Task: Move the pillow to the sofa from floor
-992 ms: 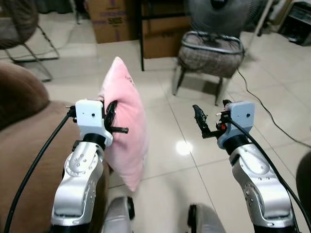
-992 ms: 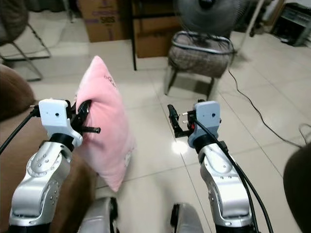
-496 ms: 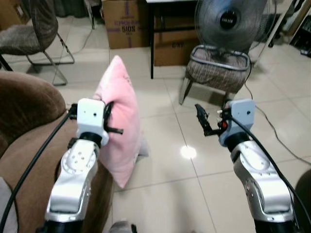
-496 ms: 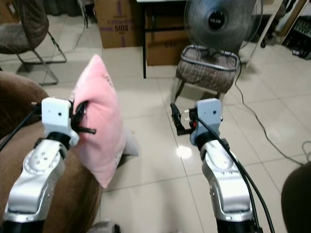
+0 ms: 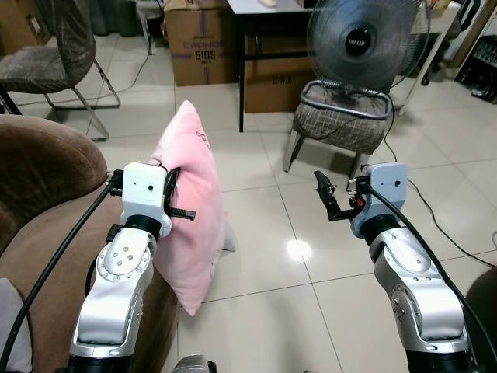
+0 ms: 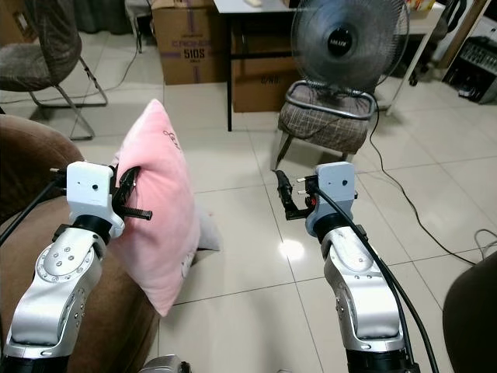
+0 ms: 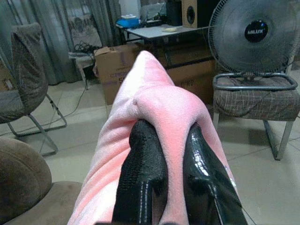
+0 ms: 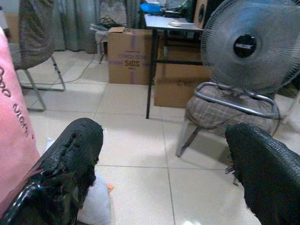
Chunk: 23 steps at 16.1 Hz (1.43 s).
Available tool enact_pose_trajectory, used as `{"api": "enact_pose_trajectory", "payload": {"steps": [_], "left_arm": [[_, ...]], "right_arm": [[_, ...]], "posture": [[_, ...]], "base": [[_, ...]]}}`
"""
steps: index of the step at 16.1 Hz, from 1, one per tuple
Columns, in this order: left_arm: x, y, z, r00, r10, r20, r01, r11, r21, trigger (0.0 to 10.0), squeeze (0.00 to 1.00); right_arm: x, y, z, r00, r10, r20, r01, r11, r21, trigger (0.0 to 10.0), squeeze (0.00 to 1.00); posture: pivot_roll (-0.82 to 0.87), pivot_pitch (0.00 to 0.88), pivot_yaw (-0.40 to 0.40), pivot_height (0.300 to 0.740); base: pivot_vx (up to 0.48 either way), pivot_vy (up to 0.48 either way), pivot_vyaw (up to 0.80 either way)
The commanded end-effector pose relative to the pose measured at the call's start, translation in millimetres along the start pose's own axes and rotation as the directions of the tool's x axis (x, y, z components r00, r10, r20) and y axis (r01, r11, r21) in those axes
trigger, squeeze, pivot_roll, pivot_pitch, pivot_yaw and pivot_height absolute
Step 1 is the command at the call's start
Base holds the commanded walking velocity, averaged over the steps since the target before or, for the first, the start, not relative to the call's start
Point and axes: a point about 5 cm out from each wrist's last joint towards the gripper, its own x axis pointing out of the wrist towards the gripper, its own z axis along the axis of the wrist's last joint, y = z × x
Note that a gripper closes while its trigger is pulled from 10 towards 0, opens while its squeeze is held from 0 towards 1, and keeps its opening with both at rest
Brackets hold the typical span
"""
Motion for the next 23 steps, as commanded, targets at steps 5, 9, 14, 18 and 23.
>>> {"api": "enact_pose_trajectory", "payload": {"steps": [5,9,14,18,23], "left_arm": [[1.7,4.0,8.7,0.999,0.009,0.044,-0.010,1.000,0.019,10.0,0.00],[2.7,2.3,6.9,0.999,0.005,0.037,-0.006,1.000,0.021,10.0,0.00],[4.1,2.4,6.2,0.999,0.002,0.033,-0.002,1.000,0.012,10.0,0.00],[4.9,1.4,6.0,0.999,0.000,0.036,0.000,1.000,0.015,10.0,0.00],[5.4,0.8,8.2,0.998,0.000,0.058,-0.002,0.999,0.041,10.0,0.00]], "right_arm": [[4.0,0.8,1.3,1.000,-0.017,0.020,0.018,0.998,-0.054,10.0,0.00],[3.1,2.5,-2.0,1.000,0.007,-0.001,-0.007,1.000,-0.025,10.0,0.00],[2.8,1.7,-2.6,1.000,0.009,0.006,-0.009,1.000,-0.019,10.0,0.00],[3.3,-0.2,-1.2,1.000,0.005,0.015,-0.005,0.999,-0.032,10.0,0.00],[5.2,2.4,-0.1,1.000,0.019,0.023,-0.017,0.996,-0.083,10.0,0.00]], "posture": [[0.07,0.000,-0.016,0.740],[0.07,0.000,-0.014,0.740],[0.06,0.000,-0.015,0.740],[0.06,0.000,-0.019,0.740],[0.07,0.000,-0.023,0.740]], "base": [[0.000,0.000,0.00],[0.000,0.000,0.00],[0.000,0.000,0.00],[0.000,0.000,0.00],[0.000,0.000,0.00]]}}
